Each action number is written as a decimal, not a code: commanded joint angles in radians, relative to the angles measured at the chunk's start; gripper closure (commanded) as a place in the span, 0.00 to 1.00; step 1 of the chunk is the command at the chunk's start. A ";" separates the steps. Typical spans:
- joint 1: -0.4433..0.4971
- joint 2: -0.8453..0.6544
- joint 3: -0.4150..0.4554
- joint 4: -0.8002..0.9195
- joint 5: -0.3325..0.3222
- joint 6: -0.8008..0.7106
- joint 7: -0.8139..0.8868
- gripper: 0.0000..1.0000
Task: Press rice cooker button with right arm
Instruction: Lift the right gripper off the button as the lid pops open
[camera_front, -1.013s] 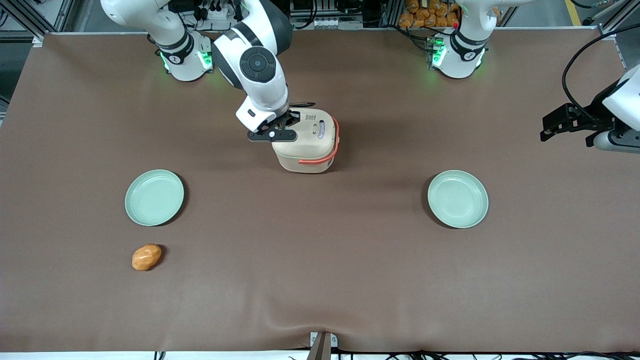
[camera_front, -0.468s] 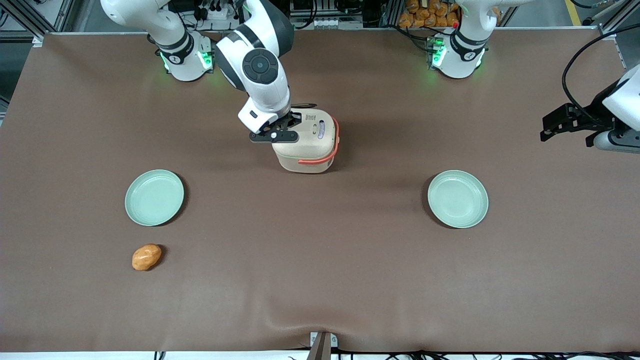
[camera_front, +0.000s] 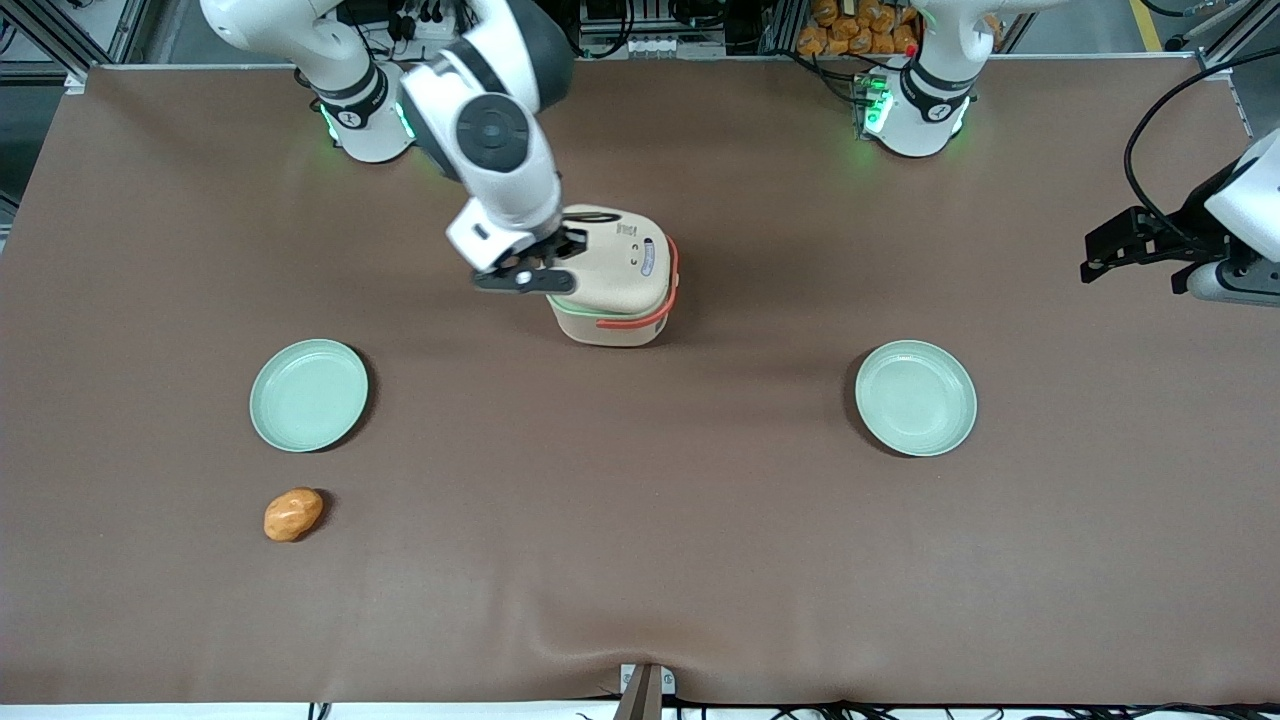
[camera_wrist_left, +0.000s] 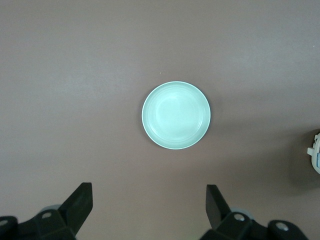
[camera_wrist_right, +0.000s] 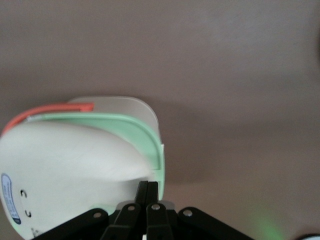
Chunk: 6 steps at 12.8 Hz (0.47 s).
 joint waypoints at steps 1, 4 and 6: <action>-0.104 -0.035 0.010 0.137 -0.015 -0.144 -0.076 0.42; -0.174 -0.126 0.002 0.157 -0.046 -0.177 -0.123 0.00; -0.244 -0.173 0.001 0.157 -0.053 -0.189 -0.190 0.00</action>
